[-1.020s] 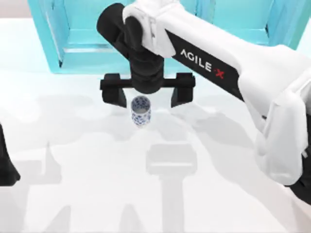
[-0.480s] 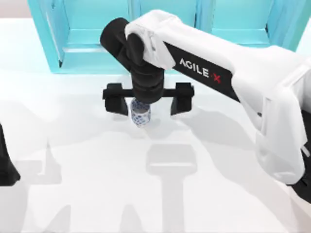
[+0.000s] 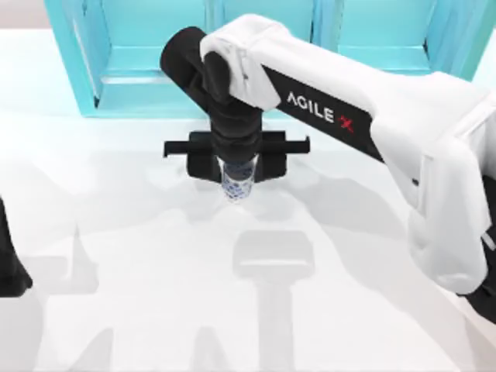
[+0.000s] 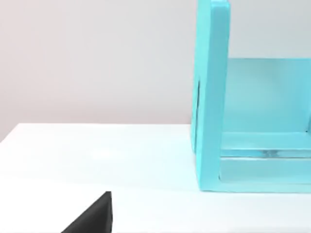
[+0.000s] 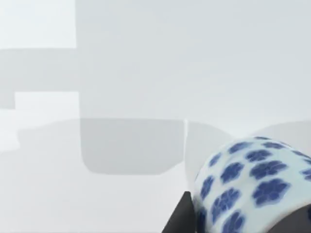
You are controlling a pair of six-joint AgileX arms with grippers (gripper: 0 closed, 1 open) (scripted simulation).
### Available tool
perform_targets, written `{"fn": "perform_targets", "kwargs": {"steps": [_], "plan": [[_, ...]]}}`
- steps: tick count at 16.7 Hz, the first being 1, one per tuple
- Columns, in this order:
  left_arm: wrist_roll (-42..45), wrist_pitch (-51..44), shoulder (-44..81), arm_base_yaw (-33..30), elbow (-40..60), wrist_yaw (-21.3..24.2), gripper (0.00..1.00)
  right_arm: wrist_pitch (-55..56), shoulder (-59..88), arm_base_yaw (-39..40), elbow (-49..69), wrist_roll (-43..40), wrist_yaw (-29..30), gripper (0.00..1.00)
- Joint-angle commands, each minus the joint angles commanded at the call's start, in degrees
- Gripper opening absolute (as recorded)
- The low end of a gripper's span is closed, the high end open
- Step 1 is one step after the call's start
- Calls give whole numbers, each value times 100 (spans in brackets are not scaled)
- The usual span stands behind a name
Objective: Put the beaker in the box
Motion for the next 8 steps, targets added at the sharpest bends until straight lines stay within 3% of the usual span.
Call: {"fn": "perform_targets", "kwargs": {"steps": [4, 8], "plan": [[0, 0, 0, 0, 0, 0, 100, 0, 0, 0, 0, 0, 0, 2], [0, 0, 0, 0, 0, 0, 100, 0, 0, 0, 0, 0, 0, 0]]}}
